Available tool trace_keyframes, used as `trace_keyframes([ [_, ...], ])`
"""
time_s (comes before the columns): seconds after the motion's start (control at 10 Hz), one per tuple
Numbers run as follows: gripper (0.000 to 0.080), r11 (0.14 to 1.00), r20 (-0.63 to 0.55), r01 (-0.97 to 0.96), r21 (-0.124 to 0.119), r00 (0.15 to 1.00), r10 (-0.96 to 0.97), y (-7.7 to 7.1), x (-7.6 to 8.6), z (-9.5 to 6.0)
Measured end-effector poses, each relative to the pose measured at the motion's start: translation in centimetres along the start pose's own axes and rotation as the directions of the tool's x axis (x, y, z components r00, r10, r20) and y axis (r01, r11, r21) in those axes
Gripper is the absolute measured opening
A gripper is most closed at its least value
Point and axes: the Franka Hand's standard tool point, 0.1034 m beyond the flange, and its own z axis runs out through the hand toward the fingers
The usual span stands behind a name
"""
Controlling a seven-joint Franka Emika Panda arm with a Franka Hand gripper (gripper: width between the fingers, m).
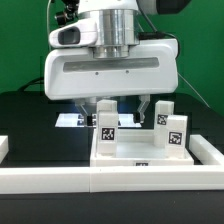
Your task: Assemble square table
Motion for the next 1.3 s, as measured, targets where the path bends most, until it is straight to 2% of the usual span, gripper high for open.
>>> trace_keyframes([
  [0.4,0.0649,1.000,-0.008,-0.002,-0.006,1.000,0.002,0.21,-0.06,0.16],
  [0.7,0.0286,1.000,-0.011,-0.001,-0.007,1.000,0.001,0.31,-0.03,0.16],
  [1.2,0.0288,0.999,-0.011,-0.037,-0.006,0.999,0.037,0.31,-0.04,0.17],
  [1.3,0.0288,0.993,-0.012,-0.119,-0.004,0.993,0.119,0.29,-0.04,0.18],
])
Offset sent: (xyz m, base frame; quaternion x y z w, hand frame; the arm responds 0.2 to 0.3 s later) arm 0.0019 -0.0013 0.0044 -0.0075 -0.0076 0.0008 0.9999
